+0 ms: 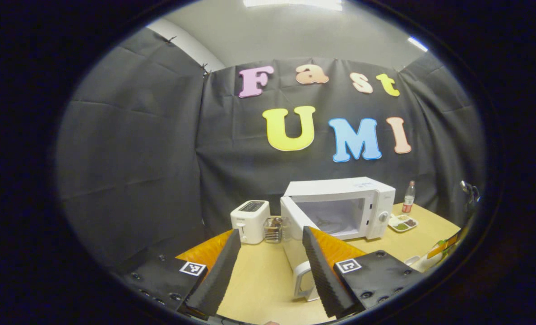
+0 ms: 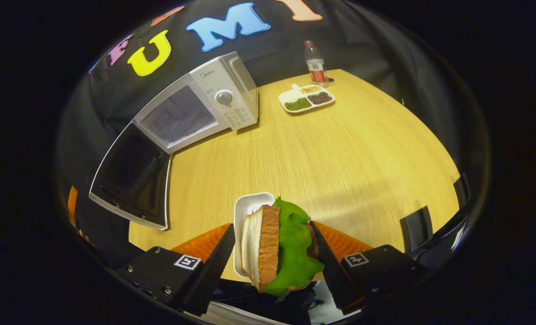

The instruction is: Open the microwave oven with the left hand, put the food in, and close the microwave oven.

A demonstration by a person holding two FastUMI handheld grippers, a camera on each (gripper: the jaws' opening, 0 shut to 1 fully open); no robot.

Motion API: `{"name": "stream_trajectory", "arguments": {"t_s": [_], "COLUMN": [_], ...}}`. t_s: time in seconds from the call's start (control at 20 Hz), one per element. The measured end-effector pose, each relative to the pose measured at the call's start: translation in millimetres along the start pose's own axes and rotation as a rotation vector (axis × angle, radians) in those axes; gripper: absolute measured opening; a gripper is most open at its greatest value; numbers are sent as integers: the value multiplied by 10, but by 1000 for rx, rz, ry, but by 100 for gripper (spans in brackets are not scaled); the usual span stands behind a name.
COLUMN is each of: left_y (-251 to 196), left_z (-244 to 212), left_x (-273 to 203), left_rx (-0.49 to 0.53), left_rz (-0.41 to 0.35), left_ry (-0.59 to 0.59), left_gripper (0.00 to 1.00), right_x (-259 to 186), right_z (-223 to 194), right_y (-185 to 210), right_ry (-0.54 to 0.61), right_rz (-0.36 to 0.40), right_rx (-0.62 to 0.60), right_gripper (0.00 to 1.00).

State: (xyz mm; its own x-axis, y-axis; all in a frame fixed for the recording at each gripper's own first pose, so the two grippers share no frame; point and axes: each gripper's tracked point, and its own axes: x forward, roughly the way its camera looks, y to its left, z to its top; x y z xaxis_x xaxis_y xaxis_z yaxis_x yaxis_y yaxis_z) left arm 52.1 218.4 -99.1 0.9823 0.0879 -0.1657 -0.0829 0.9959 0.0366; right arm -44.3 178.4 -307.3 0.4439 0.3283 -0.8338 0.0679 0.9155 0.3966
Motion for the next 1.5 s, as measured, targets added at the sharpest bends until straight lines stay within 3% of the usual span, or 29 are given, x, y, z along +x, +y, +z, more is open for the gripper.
{"name": "stream_trajectory", "arguments": {"t_s": [0.05, 0.25, 0.35, 0.4, 0.45, 0.5, 0.6, 0.7, 0.85, 0.9, 0.95, 1.0, 1.25, 1.4, 1.5], "left_y": [8, 82, 137, 160, 182, 206, 262, 249, 198, 201, 209, 231, 496, 713, 842], "left_z": [-4, -37, -39, -27, -20, -21, -36, -3, -26, -40, -62, -61, -80, -114, -197], "left_x": [-14, 9, 25, 48, 55, 83, 120, 124, 158, 180, 185, 197, 293, 312, 330], "left_rx": [3, -14, -33, -42, -48, -43, -3, 20, 15, 9, 3, 0, -3, -19, -21], "left_rz": [2, 14, 27, 31, 34, 39, 57, 56, 44, 40, 37, 36, 60, 86, 100], "left_ry": [1, 1, 2, -2, -5, -5, -12, -30, -29, -26, -24, -23, -21, -12, 8], "left_gripper": [93, 89, 89, 85, 93, 89, 92, 85, 92, 85, 94, 89, 94, 85, 89], "right_x": [15, -26, -81, -119, -152, -189, -258, -285, -255, -209, -167, -120, 155, 381, 580], "right_z": [-25, -62, -9, 25, 81, 128, 278, 448, 708, 789, 872, 933, 1245, 1447, 1562], "right_y": [-2, 129, 172, 226, 255, 294, 446, 648, 989, 1119, 1251, 1400, 2028, 2300, 2434], "right_ry": [17, 45, 22, 9, -10, -25, -63, -106, -180, -204, -225, -238, -303, -343, -361], "right_rz": [-2, 68, 78, 83, 83, 85, 109, 141, 183, 202, 221, 245, 327, 354, 358], "right_rx": [15, 105, 83, 61, 51, 44, 54, 72, 99, 109, 124, 135, 161, 174, 191], "right_gripper": [98, 53, 31, 31, 31, 31, 31, 31, 31, 31, 31, 31, 31, 31, 31]}}
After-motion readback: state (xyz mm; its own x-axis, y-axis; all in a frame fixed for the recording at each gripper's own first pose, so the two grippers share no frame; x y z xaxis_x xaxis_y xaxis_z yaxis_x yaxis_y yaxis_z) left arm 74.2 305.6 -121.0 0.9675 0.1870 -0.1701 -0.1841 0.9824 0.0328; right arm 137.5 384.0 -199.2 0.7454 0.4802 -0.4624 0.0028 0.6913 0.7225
